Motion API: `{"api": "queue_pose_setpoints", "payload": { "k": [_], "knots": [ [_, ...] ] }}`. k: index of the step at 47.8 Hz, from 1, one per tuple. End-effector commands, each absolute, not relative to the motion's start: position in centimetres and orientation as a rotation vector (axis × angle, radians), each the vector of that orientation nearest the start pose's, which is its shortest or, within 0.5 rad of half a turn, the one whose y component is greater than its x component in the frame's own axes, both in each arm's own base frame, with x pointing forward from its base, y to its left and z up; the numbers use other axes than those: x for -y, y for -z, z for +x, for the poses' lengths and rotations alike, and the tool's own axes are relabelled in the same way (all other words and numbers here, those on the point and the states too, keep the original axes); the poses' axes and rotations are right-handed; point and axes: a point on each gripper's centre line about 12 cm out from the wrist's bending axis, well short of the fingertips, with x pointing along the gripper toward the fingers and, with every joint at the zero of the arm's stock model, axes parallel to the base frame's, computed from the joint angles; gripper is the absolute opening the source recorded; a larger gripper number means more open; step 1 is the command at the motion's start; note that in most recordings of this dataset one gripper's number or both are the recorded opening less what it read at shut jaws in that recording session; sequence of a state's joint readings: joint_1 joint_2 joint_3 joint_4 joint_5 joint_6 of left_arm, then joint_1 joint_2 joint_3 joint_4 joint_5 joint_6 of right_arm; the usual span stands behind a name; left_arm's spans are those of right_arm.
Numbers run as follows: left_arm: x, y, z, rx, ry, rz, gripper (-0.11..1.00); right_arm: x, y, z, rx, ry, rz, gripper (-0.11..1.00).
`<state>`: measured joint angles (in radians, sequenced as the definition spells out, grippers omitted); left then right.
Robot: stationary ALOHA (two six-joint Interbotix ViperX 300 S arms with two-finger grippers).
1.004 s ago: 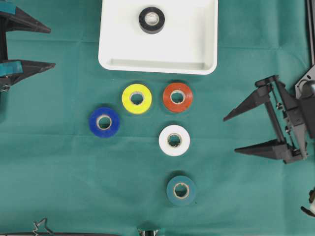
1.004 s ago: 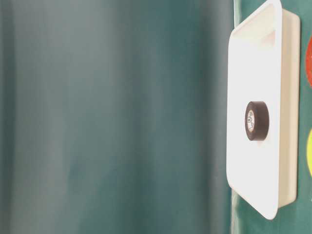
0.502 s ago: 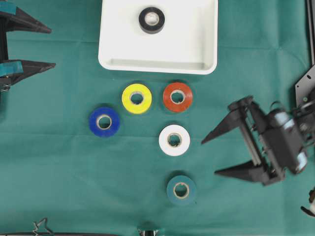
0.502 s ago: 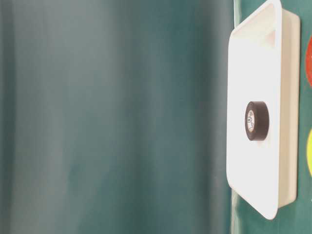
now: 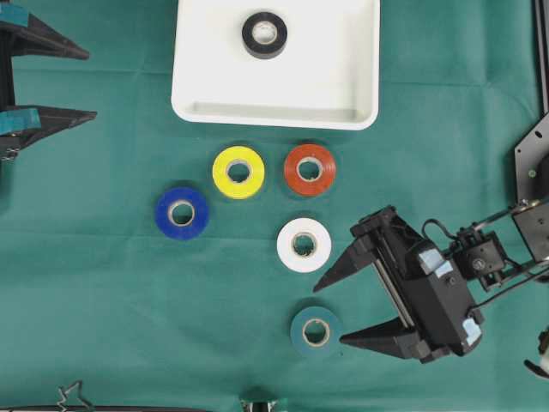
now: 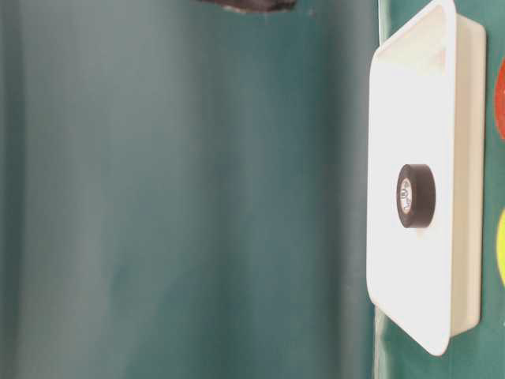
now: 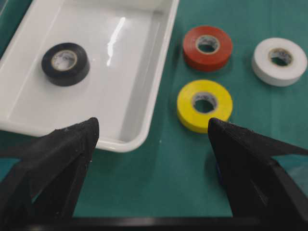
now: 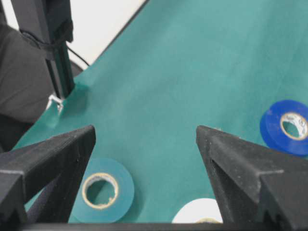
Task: Pick up the tape from a random location and place it into the white case.
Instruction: 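Move the right gripper down toward the teal tape roll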
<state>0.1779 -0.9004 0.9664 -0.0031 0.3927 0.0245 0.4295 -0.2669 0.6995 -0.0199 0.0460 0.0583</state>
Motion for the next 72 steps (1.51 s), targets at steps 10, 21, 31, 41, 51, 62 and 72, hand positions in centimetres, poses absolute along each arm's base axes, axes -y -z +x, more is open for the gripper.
{"api": "queue_pose_setpoints", "payload": {
  "k": [10,21,31,41,51,62,72],
  "knots": [
    [-3.6,-29.1,20.6,-0.45,-0.167,-0.022,0.98,-15.1,-26.5,32.6,-0.479,-0.413,-0.059,0.93],
    [-3.6,-29.0,20.6,-0.453,-0.167,-0.022,0.98,-15.1,-26.7,32.8,-0.566,-0.402,-0.064,0.93],
    [-3.6,-29.1,20.6,-0.451,-0.167,-0.022,0.98,-15.4,-26.8,33.6,-0.679,-0.379,-0.056,0.93],
    [-3.6,-29.1,20.6,-0.451,-0.167,-0.022,0.98,-16.0,-27.1,34.8,-0.818,-0.349,-0.055,0.93],
    [-3.6,-29.1,20.5,-0.45,-0.167,-0.022,0.98,-16.5,-27.7,35.9,-0.946,-0.32,-0.067,0.93],
    [-3.6,-29.1,20.6,-0.451,-0.167,-0.022,0.98,-16.9,-27.9,36.8,-1.043,-0.303,-0.091,0.93],
    [-3.6,-29.0,20.5,-0.457,-0.167,-0.022,0.98,-17.0,-27.9,36.9,-1.039,-0.304,-0.088,0.93]
  ]
}}
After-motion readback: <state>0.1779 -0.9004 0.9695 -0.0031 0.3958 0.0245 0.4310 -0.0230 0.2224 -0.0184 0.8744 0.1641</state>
